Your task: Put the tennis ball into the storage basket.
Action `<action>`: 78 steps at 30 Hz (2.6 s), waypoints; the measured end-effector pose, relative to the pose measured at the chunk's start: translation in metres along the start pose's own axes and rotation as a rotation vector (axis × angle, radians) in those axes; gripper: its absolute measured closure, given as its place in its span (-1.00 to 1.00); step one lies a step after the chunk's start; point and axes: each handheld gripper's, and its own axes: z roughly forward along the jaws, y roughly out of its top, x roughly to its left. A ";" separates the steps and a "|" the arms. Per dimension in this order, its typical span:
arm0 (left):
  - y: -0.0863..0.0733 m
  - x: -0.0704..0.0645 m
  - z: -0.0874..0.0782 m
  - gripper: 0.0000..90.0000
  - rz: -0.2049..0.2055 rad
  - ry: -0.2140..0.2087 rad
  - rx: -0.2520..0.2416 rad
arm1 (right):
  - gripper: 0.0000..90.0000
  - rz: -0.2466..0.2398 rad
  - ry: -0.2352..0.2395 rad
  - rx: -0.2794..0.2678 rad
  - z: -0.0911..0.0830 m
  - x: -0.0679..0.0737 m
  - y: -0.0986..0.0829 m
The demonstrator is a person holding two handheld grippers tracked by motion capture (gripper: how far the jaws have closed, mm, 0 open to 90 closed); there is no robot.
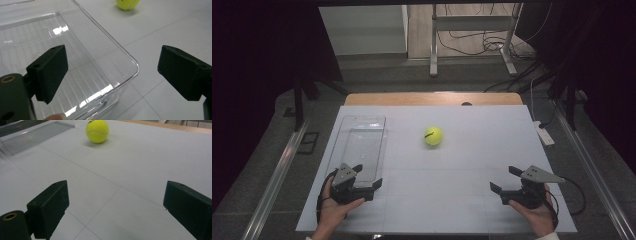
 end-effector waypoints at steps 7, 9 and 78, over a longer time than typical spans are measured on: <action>0.000 -0.002 0.001 -0.77 0.010 0.005 0.002 | -0.85 0.005 0.015 0.000 -0.001 -0.001 -0.002; 0.000 -0.002 0.001 -0.77 0.010 0.007 0.002 | -0.85 0.006 0.019 -0.001 -0.001 -0.001 -0.002; 0.038 -0.011 -0.003 -0.82 0.030 -0.051 0.048 | -0.81 0.051 0.047 0.006 -0.002 -0.002 -0.008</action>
